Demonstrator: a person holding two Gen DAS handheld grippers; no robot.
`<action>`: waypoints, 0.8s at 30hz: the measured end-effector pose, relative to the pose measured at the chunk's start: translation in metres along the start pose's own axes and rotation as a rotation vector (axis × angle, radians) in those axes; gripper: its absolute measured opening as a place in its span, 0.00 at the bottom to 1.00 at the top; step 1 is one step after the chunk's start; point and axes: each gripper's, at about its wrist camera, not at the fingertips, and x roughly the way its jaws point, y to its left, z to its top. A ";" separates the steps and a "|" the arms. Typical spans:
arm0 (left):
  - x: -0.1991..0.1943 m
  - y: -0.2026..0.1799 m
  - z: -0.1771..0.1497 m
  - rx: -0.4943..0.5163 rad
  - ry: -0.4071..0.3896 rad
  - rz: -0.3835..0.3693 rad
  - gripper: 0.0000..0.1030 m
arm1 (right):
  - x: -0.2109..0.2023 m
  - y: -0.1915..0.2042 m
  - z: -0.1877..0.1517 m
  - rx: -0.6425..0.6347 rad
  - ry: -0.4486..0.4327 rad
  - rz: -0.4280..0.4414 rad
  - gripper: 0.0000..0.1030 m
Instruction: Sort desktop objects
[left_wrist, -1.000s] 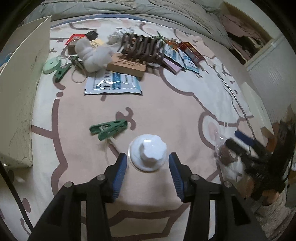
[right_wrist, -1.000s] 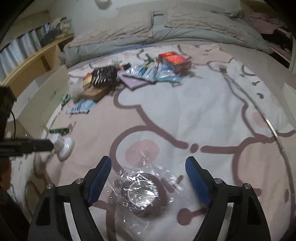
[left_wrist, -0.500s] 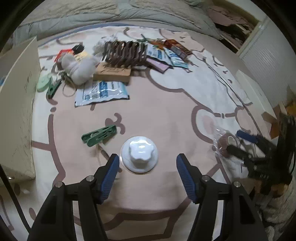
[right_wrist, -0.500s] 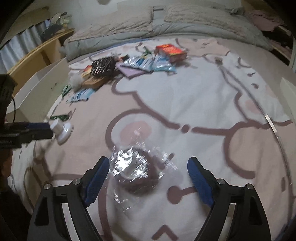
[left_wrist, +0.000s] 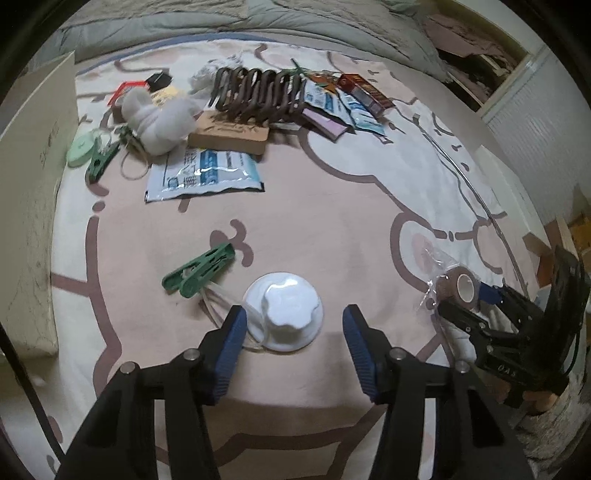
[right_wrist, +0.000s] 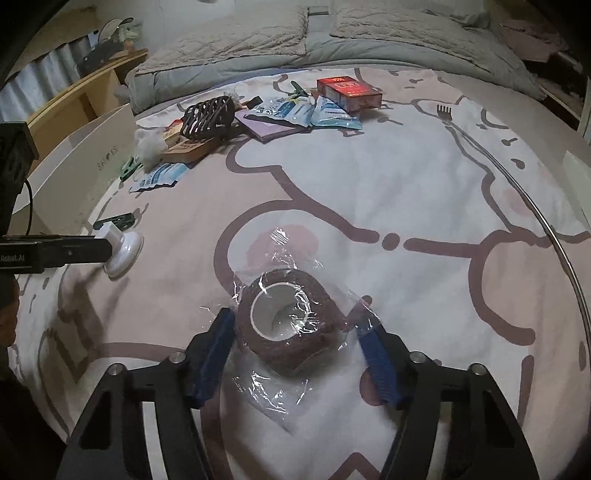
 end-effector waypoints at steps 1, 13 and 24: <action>-0.001 -0.001 0.000 0.006 -0.004 0.004 0.52 | 0.000 0.000 0.000 -0.004 0.000 0.001 0.62; -0.027 0.004 0.003 -0.001 -0.070 0.005 0.69 | 0.001 0.003 -0.001 -0.018 0.008 0.000 0.60; -0.004 -0.010 0.011 0.101 -0.075 -0.052 0.66 | 0.003 0.003 -0.001 -0.021 0.012 0.015 0.60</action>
